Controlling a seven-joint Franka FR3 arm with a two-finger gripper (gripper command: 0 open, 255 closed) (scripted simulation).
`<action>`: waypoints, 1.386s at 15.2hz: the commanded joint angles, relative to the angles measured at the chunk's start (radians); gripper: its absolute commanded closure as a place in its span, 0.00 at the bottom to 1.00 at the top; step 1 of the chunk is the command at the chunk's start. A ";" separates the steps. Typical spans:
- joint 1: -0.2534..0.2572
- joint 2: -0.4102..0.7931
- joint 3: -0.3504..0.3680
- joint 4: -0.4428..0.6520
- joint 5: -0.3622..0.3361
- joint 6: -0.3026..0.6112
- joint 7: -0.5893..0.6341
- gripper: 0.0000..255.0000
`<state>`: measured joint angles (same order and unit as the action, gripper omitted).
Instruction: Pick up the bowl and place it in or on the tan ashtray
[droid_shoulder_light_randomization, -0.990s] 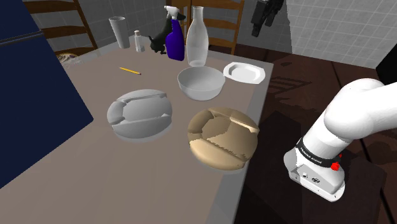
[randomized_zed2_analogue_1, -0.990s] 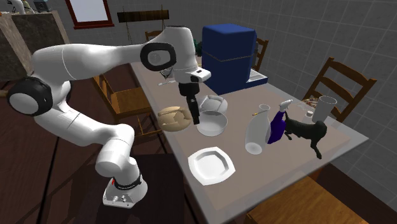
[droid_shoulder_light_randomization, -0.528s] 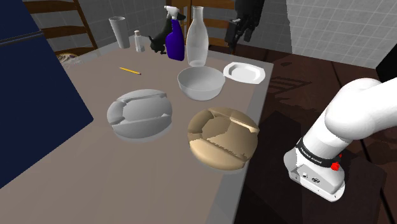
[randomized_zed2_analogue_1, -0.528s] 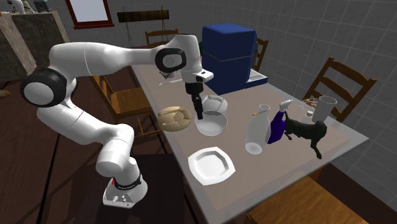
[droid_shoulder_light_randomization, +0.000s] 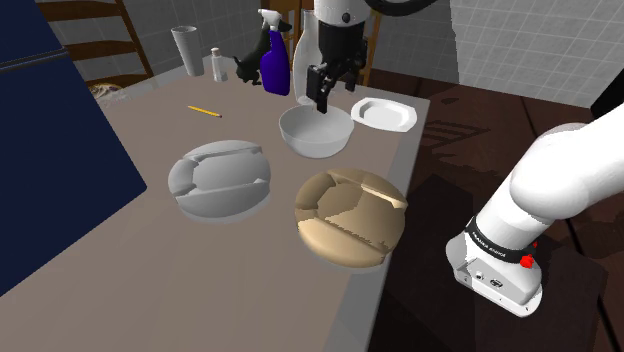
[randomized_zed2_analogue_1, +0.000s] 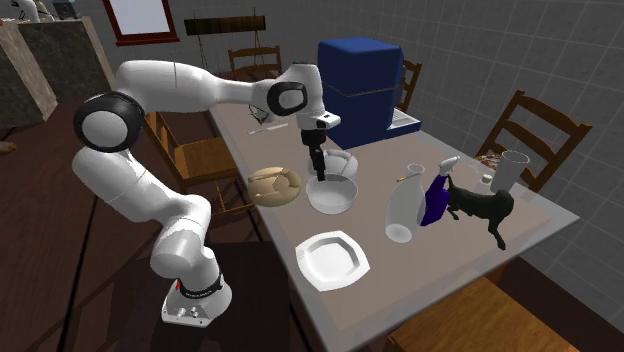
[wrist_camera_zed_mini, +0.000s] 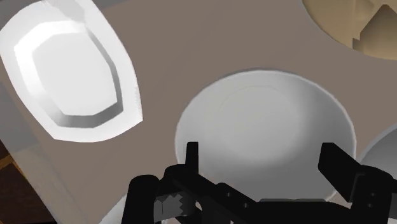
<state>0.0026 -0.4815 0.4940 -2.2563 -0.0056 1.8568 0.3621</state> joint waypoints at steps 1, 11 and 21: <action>-0.011 0.075 0.054 0.034 -0.019 0.028 0.065 0.00; -0.037 0.368 0.221 0.155 -0.176 0.105 0.320 0.00; -0.042 0.388 0.220 0.111 -0.196 0.163 0.334 0.00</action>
<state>-0.0393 -0.0933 0.7141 -2.1454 -0.2013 2.0198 0.6958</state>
